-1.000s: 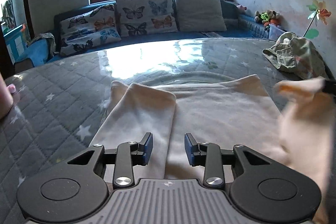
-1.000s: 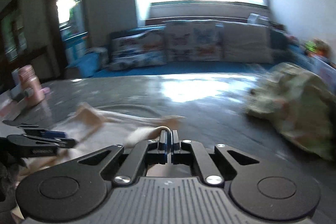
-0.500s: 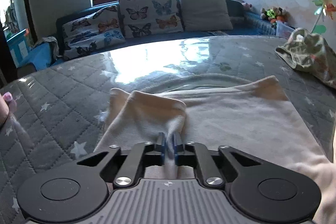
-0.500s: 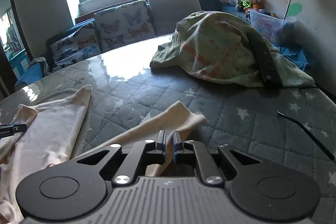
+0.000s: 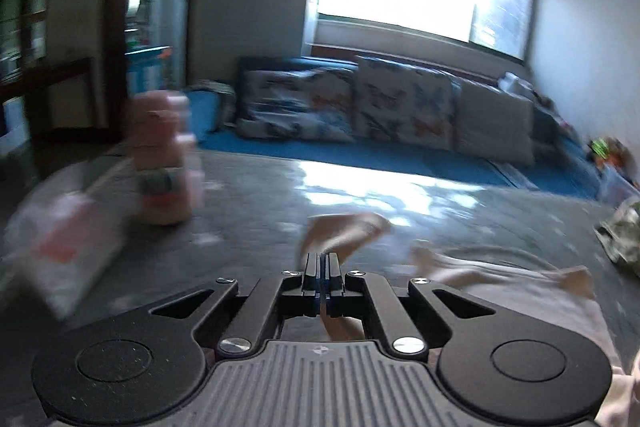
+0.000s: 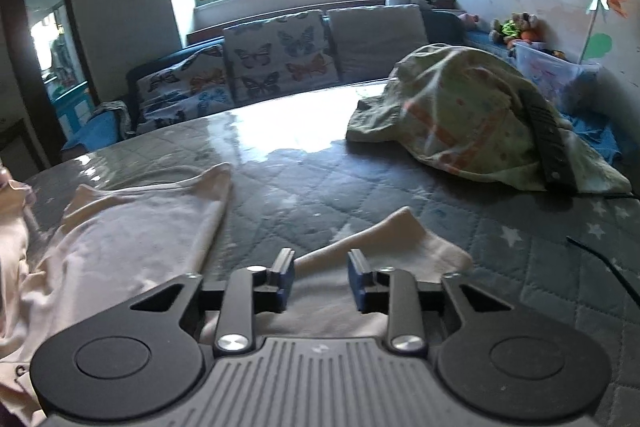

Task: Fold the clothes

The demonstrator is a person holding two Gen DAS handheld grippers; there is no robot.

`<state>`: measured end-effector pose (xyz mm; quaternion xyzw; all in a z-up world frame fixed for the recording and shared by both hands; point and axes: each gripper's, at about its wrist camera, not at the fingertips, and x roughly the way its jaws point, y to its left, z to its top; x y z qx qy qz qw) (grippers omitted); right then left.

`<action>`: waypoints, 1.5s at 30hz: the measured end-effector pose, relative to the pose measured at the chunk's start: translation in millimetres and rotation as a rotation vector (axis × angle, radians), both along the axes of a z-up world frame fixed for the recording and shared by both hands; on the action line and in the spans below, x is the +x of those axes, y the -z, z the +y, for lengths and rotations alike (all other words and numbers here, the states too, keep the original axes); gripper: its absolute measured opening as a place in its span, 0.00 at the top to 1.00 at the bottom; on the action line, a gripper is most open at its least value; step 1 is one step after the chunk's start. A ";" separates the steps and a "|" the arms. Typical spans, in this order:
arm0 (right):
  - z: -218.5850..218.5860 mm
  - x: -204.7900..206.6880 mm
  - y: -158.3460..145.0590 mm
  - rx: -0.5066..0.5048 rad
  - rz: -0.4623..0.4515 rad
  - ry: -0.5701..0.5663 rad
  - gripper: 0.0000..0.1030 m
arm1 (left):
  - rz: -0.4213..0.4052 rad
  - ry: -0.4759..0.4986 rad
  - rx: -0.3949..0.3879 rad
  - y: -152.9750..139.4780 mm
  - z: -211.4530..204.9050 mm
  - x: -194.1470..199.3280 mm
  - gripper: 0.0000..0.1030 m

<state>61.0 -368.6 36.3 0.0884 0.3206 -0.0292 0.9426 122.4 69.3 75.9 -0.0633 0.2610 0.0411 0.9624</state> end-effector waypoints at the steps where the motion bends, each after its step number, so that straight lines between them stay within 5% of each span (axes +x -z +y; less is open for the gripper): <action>1: 4.1 -0.2 -0.3 -0.002 0.001 -0.016 0.68 | 0.000 -0.026 -0.003 -0.1 11.2 -7.3 0.98; 12: 59.2 -2.6 -2.1 -0.012 0.043 -0.228 0.61 | 0.116 -0.145 -0.016 46.9 71.8 -49.1 0.98; 27: 180.1 -52.9 -3.3 -0.109 0.078 -0.795 0.56 | 0.127 -0.149 -0.008 52.6 69.7 -47.5 0.98; 30: 197.9 -56.7 5.1 -0.179 0.062 -0.830 0.63 | 0.116 -0.148 -0.013 50.1 70.0 -48.8 0.98; 34: 206.8 -58.1 14.0 -0.222 0.064 -0.839 0.96 | 0.078 -0.143 -0.026 39.7 72.1 -55.5 0.98; 39: 198.0 -67.1 5.9 -0.191 0.063 -0.882 0.98 | 0.041 -0.126 -0.049 30.0 79.0 -75.3 0.98; 45: 192.7 -68.9 2.5 -0.196 0.083 -0.910 0.98 | 0.134 -0.185 -0.011 51.4 94.1 -79.7 0.97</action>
